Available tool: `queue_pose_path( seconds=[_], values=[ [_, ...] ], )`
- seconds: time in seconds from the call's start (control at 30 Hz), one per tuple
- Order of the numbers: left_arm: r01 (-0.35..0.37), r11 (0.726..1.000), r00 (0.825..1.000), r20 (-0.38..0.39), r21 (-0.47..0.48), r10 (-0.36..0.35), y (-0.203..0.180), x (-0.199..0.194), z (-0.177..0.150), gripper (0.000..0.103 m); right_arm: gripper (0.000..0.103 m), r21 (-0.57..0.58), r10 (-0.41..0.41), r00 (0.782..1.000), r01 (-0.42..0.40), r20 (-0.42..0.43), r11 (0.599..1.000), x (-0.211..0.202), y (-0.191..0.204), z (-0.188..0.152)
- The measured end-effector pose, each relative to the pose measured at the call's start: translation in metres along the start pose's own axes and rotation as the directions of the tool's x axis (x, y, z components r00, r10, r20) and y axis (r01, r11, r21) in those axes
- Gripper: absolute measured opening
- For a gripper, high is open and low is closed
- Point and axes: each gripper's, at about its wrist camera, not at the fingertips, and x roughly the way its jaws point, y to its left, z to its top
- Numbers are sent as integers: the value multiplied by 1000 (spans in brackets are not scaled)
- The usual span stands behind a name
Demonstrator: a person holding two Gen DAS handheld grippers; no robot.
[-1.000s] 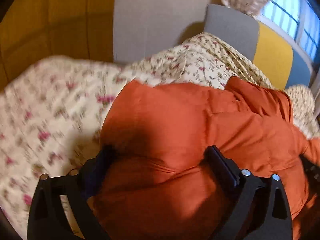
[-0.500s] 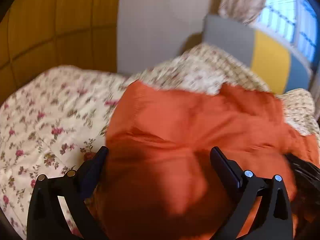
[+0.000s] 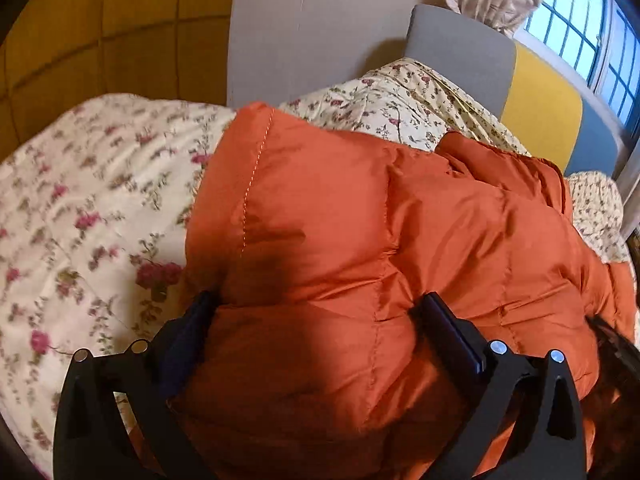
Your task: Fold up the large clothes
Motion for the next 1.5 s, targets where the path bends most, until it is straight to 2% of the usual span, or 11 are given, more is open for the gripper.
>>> queue_pose_path(
  seconds=[0.1, 0.27, 0.37, 0.47, 0.67, 0.73, 0.87, 1.13, 1.3, 1.5],
  values=[
    [-12, 1000, 1000, 1, 7, 12, -3, 2, -2, 100, 58, -28, -31, 999, 31, -10, 999, 8, 6, 0],
    [-26, 1000, 1000, 18, 8, 25, -4, -7, -5, 100, 60, -28, -36, 999, 35, -10, 999, 9, 6, 1],
    [-47, 999, 998, 41, 9, 46, 1, -32, -12, 100, 68, -15, -33, 999, 33, -8, 999, -1, 5, 0],
    [-30, 1000, 997, 70, 0, 30, 11, -59, -23, 100, 68, 22, -12, 1000, 12, -12, 1000, -16, 1, -3],
    [-33, 999, 999, 10, -24, 33, 27, -81, -58, 100, 68, -2, -32, 999, 32, -26, 1000, -49, 14, -15],
    [-13, 999, 1000, -6, -51, 13, 34, -89, -69, 100, 68, -33, -53, 998, 52, -24, 998, -62, 22, -25],
    [-20, 996, 1000, 6, -86, 20, 43, -108, -86, 100, 68, -55, -70, 997, 68, -30, 996, -83, 25, -44],
    [-17, 996, 999, -31, -83, 15, 58, -131, -123, 100, 68, -5, -66, 996, 66, -59, 998, -119, 14, -81],
    [-33, 999, 999, -21, -28, 32, 59, -148, -145, 100, 69, 25, -49, 996, 51, -71, 998, -143, 9, -99],
    [-20, 1000, 1000, -21, 5, 20, 61, -168, -163, 100, 70, 9, -59, 996, 60, -70, 998, -175, 6, -123]
  ],
)
